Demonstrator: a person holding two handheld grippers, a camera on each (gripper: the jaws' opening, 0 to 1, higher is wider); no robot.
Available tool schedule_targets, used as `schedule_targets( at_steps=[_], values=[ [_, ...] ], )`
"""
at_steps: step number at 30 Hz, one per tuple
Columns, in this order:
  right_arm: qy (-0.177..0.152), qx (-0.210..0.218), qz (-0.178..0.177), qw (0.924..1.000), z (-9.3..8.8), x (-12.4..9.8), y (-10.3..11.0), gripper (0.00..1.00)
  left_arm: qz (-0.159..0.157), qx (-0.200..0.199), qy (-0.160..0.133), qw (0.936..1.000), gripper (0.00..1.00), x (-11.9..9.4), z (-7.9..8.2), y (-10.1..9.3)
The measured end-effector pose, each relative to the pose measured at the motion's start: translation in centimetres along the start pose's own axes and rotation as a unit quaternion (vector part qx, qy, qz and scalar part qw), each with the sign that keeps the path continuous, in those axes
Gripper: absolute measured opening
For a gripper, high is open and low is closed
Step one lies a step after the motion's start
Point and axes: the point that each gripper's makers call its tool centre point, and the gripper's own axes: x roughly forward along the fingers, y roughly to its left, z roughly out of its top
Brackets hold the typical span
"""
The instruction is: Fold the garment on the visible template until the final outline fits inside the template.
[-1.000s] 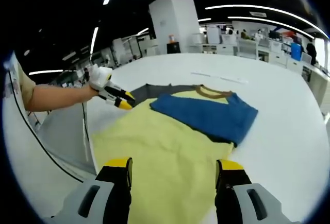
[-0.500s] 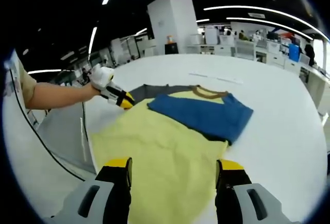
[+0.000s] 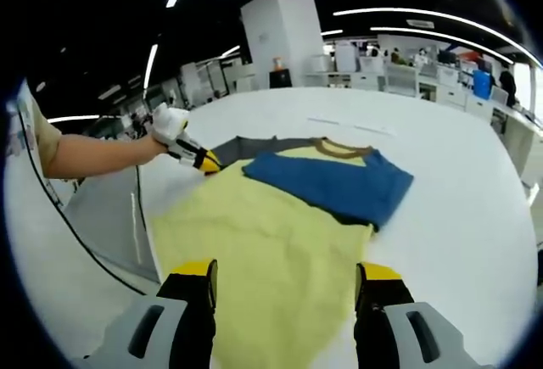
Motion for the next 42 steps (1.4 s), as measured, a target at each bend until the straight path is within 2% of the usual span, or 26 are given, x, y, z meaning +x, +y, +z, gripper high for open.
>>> schedule_targets(
  at_steps=[4, 8, 13, 18, 27, 33, 38, 42],
  values=[
    [-0.001, 0.002, -0.002, 1.0000, -0.1, -0.2, -0.1, 0.64, 0.000, -0.013, -0.015, 0.9998, 0.01, -0.4, 0.4, 0.3],
    [0.002, -0.002, -0.004, 1.0000, -0.2, -0.2, -0.1, 0.64, 0.011, -0.038, -0.044, 0.9982, 0.01, -1.4, 1.2, 1.3],
    [0.003, -0.002, -0.004, 1.0000, -0.2, -0.1, 0.0, 0.64, 0.033, -0.069, -0.070, 0.9946, 0.01, -2.9, 1.8, 3.3],
    [0.005, -0.003, -0.004, 1.0000, -0.2, -0.1, 0.1, 0.64, 0.069, -0.101, -0.089, 0.9885, 0.01, -4.7, 1.8, 5.9],
    [0.010, -0.006, -0.005, 0.9999, -0.4, -0.2, 0.1, 0.64, 0.127, -0.146, -0.099, 0.9761, 0.01, -7.6, 0.6, 9.6],
    [0.012, -0.006, -0.005, 0.9999, -0.4, -0.2, 0.2, 0.64, 0.155, -0.154, -0.096, 0.9711, 0.01, -9.0, -0.1, 11.6],
    [0.014, -0.006, -0.007, 0.9999, -0.5, -0.2, 0.2, 0.64, 0.184, -0.171, -0.100, 0.9627, 0.01, -10.2, -0.5, 13.4],
    [0.016, -0.004, -0.007, 0.9998, -0.7, -0.2, 0.2, 0.64, 0.203, -0.176, -0.096, 0.9585, 0.01, -10.9, -1.0, 14.6]
  ],
)
